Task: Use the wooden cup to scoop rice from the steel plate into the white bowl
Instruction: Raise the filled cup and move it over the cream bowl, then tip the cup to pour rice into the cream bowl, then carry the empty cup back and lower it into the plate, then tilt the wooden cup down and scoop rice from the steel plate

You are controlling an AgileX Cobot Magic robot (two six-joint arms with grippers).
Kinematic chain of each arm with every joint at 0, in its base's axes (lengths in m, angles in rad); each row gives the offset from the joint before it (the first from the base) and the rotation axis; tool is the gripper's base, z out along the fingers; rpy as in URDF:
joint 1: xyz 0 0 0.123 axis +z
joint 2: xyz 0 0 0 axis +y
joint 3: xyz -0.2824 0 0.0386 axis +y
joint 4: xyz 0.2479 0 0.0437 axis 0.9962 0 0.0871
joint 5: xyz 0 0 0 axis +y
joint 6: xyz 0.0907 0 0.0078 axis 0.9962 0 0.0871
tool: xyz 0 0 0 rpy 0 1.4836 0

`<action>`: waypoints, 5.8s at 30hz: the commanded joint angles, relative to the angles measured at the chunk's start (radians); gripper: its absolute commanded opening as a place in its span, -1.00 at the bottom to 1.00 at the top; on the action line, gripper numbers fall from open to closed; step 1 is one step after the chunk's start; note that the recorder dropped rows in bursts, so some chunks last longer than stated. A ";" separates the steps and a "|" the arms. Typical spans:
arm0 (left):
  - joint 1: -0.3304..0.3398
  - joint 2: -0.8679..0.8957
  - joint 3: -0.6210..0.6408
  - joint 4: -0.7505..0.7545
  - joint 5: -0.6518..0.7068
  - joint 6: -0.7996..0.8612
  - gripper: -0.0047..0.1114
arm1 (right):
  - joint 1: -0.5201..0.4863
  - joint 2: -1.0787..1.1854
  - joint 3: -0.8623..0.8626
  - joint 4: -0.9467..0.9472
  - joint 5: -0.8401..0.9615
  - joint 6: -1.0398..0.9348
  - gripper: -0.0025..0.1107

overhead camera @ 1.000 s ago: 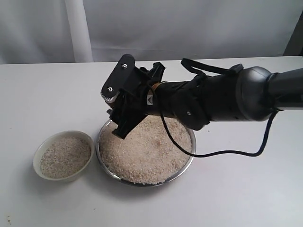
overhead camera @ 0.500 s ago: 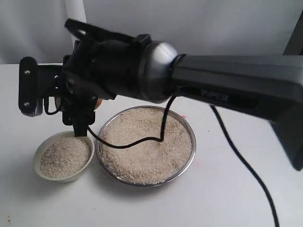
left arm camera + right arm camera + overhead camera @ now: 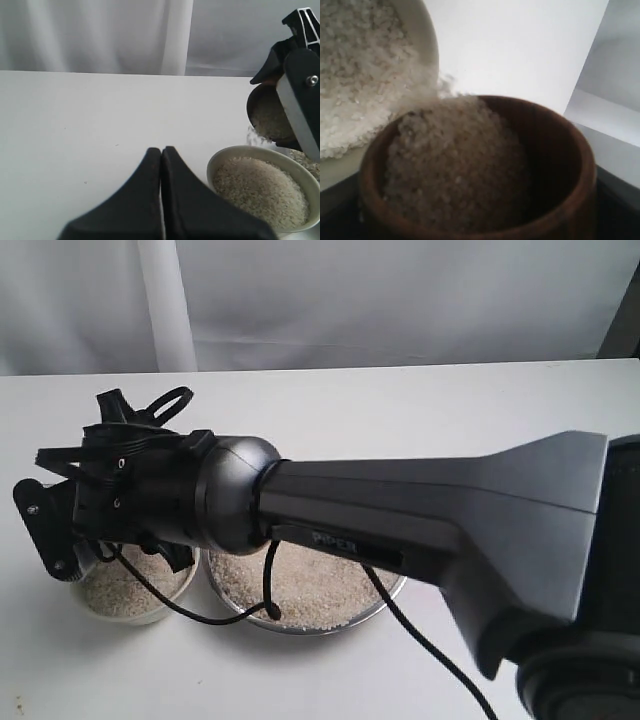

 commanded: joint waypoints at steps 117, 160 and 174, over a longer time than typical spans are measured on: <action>-0.004 -0.002 -0.008 -0.005 -0.010 -0.002 -0.92 | -0.195 -0.179 0.117 0.008 0.437 -0.128 -0.96; -0.004 -0.002 -0.008 -0.005 -0.010 -0.002 -0.92 | -0.201 0.089 0.134 0.055 0.307 -0.189 -0.96; -0.004 -0.002 -0.008 -0.005 -0.010 -0.002 -0.92 | -0.183 0.046 0.130 0.191 0.261 -0.209 -0.96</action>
